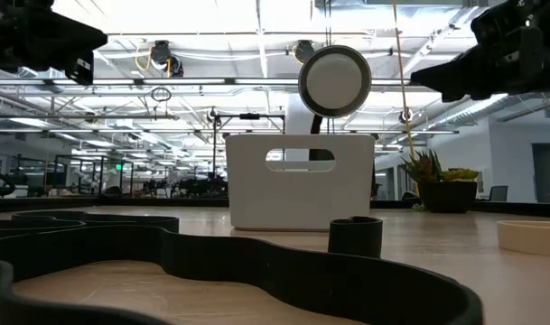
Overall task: Pick and place rubber bands into bin
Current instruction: Put the top left black rubber band into the gray bin
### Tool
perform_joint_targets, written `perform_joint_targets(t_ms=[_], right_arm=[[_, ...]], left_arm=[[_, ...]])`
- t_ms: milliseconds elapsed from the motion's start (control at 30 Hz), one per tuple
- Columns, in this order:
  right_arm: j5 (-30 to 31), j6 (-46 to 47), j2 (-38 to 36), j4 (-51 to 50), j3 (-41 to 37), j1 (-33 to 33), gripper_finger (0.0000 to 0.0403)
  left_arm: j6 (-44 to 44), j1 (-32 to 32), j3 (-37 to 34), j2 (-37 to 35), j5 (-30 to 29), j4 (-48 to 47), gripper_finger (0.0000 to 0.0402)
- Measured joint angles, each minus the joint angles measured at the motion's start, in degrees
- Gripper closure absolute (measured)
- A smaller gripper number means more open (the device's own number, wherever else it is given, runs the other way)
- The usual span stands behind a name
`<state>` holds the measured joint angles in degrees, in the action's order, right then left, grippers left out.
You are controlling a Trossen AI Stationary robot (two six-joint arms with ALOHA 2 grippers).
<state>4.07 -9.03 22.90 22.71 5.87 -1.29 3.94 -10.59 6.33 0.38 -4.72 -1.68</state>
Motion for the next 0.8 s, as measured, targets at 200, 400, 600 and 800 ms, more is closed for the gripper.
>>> perform_joint_targets(t_ms=[200,400,600,800], right_arm=[[-1.3,-0.9,0.0,-0.6,0.0,-0.6,0.0402],[-1.2,-4.6,0.0,-0.7,0.0,-0.6,0.0403],[-1.2,-5.4,0.0,-0.3,0.0,-0.6,0.0403],[-1.2,-6.8,0.0,0.8,0.0,-0.6,0.0401]], left_arm=[[0.0,0.0,-1.1,2.8,3.2,3.8,0.036],[-3.9,0.0,-2.5,13.0,3.1,17.8,0.036],[-9.0,-3.1,1.8,31.9,-3.8,24.9,0.0369],[-5.3,-9.5,15.9,53.9,-12.6,22.8,0.0396]])
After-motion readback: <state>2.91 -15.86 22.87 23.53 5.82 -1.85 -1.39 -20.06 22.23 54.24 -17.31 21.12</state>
